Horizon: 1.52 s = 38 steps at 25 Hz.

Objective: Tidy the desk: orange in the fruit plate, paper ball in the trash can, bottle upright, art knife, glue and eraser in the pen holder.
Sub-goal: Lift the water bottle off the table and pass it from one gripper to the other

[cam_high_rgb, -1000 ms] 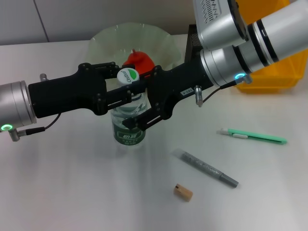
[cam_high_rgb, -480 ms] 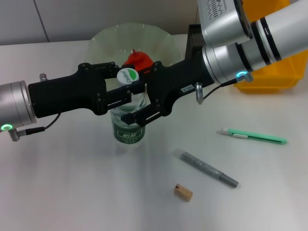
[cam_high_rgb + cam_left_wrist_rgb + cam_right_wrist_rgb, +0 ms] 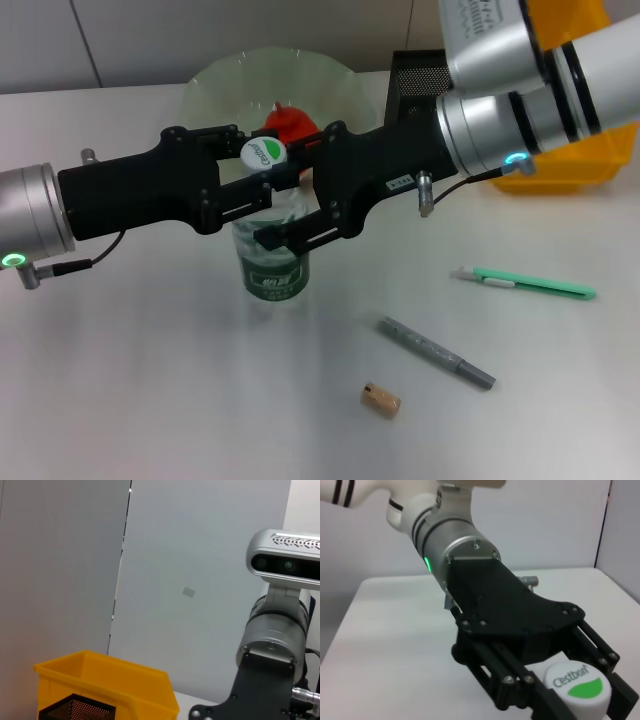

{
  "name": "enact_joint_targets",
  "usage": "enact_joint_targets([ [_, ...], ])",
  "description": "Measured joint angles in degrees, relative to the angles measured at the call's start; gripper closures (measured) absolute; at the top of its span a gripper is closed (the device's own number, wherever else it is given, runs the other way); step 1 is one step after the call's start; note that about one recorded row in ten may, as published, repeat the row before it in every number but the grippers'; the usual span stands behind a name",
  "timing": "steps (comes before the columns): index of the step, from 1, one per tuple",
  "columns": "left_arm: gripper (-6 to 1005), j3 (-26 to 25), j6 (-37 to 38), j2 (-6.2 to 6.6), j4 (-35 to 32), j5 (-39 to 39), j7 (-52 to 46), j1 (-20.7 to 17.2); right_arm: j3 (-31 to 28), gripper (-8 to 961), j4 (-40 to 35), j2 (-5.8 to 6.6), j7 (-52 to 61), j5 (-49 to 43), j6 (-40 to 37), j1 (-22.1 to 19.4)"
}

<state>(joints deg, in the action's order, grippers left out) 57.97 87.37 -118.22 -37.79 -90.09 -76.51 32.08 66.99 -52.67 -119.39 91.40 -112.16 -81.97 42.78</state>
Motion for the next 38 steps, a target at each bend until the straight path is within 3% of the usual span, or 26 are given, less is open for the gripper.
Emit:
enact_joint_targets([
  [19, 561, -0.49, 0.04, 0.01, -0.07, 0.01, -0.55, -0.17, -0.64, 270, 0.98, 0.22, -5.99, 8.00, -0.44, -4.64],
  [38, 564, -0.61, 0.32, 0.10, -0.45, 0.02, -0.57, -0.45, -0.81, 338, 2.81, 0.35, -8.08, 12.27, -2.00, -6.37],
])
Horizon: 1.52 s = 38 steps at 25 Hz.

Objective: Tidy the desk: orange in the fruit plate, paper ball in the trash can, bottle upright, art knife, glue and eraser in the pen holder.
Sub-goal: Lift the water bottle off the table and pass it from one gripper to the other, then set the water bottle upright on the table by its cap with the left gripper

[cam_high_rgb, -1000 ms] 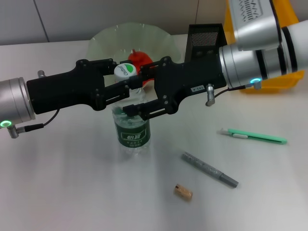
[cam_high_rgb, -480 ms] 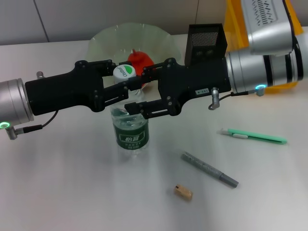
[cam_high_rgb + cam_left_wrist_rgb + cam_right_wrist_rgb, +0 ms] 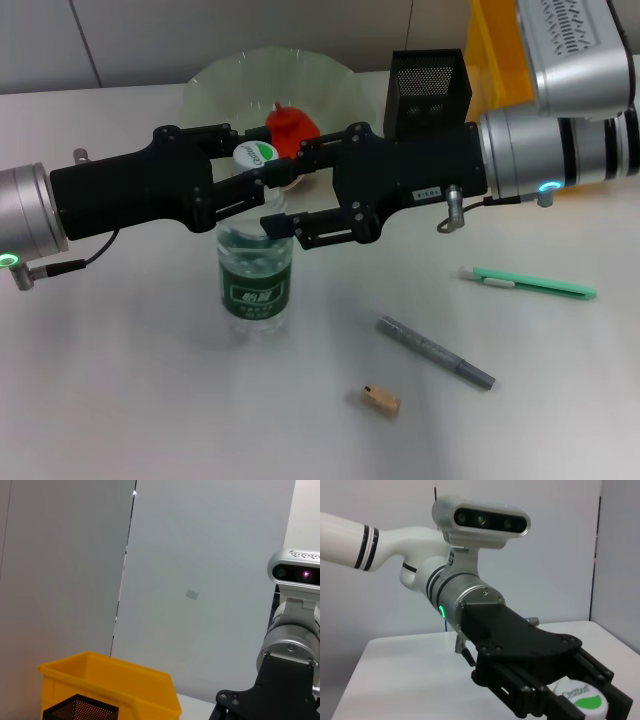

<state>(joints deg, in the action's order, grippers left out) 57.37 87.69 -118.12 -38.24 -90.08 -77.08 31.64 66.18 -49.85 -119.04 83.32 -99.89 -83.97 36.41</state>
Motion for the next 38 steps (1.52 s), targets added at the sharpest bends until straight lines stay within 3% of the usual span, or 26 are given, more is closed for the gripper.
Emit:
enact_joint_targets([
  [25, 561, 0.03, -0.05, 0.02, -0.27, -0.13, -0.18, 0.16, -1.40, 334, -1.77, 0.12, 0.81, 0.07, -0.20, -3.12],
  [31, 560, 0.02, 0.02, 0.17, -0.40, -0.14, -0.26, 0.13, -2.20, 333, -7.49, 0.13, 3.72, 0.19, -1.97, -7.34],
  [38, 559, -0.53, 0.02, 0.51, -0.46, -0.08, -0.30, -0.03, -8.93, 335, -13.93, 0.00, 6.73, 0.32, -7.93, -14.34],
])
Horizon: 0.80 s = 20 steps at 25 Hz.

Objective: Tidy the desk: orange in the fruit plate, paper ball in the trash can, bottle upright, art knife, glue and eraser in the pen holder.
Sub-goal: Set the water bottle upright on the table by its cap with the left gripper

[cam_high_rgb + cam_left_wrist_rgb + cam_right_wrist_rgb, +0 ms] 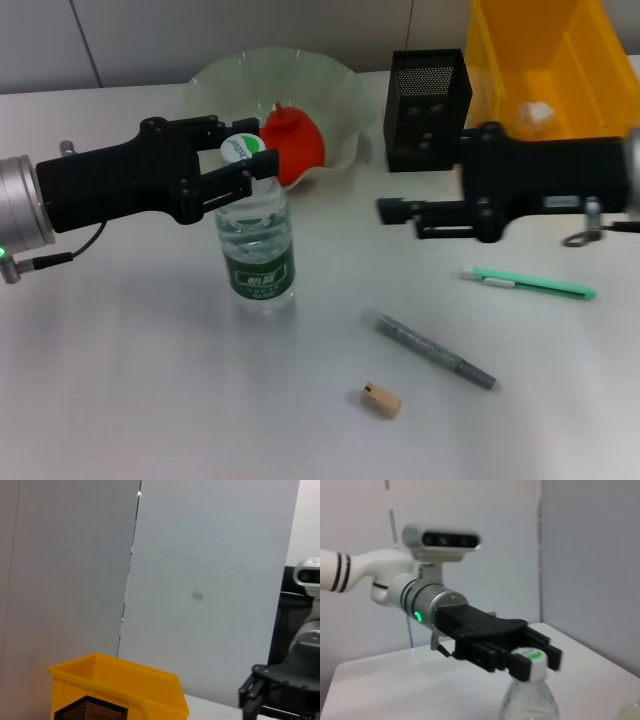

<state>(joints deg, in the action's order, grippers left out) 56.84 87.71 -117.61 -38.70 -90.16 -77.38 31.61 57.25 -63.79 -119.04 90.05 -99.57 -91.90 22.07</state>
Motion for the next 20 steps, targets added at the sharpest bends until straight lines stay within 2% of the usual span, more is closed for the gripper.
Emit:
enact_joint_targets([
  [1, 558, 0.00, 0.00, 0.00, 0.00, 0.00, 0.00, 0.00, -2.74, 335, -0.33, 0.04, 0.15, 0.00, -1.67, -1.50],
  [6, 557, -1.17, -0.42, 0.76, -0.68, -0.06, -0.87, 0.10, -7.50, 334, 0.41, 0.15, 0.18, -0.34, -3.89, -4.53],
  [13, 556, -3.46, -3.39, 1.20, -0.72, -0.39, -1.41, 0.60, -9.57, 333, 1.88, 0.16, -1.97, -0.45, -5.30, -8.03],
  [20, 554, -4.75, -7.26, 1.30, -0.76, -0.26, -1.46, 0.21, -10.77, 334, 3.67, 0.41, -3.54, -0.60, -7.38, -9.22],
])
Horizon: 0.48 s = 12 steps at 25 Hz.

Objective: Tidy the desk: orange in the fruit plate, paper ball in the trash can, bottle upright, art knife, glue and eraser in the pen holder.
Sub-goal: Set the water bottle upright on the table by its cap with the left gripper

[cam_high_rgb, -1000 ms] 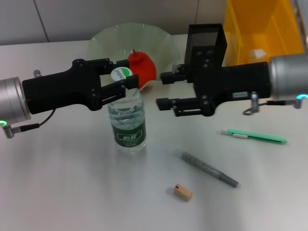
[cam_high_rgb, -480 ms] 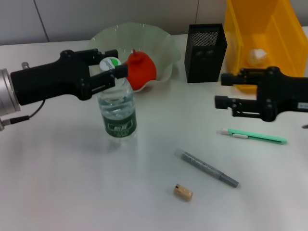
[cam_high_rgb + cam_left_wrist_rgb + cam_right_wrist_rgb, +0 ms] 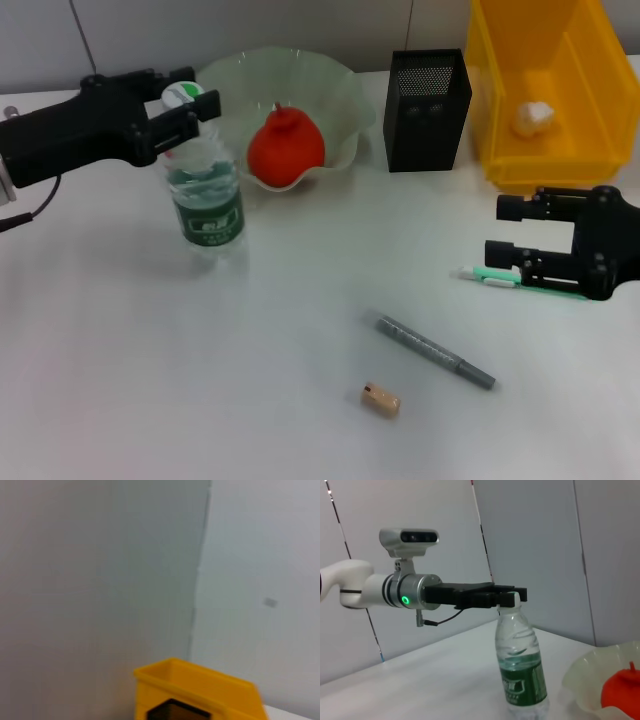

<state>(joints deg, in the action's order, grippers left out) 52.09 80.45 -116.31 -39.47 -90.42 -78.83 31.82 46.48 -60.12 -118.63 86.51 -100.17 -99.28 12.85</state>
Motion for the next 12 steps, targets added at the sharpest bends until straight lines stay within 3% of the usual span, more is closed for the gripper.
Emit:
enact_joint_targets([
  [12, 552, -1.23, -9.36, -1.05, -0.40, 0.26, 0.27, 0.32, -1.88, 335, 2.92, 0.24, -0.89, -0.03, -1.47, -0.11],
])
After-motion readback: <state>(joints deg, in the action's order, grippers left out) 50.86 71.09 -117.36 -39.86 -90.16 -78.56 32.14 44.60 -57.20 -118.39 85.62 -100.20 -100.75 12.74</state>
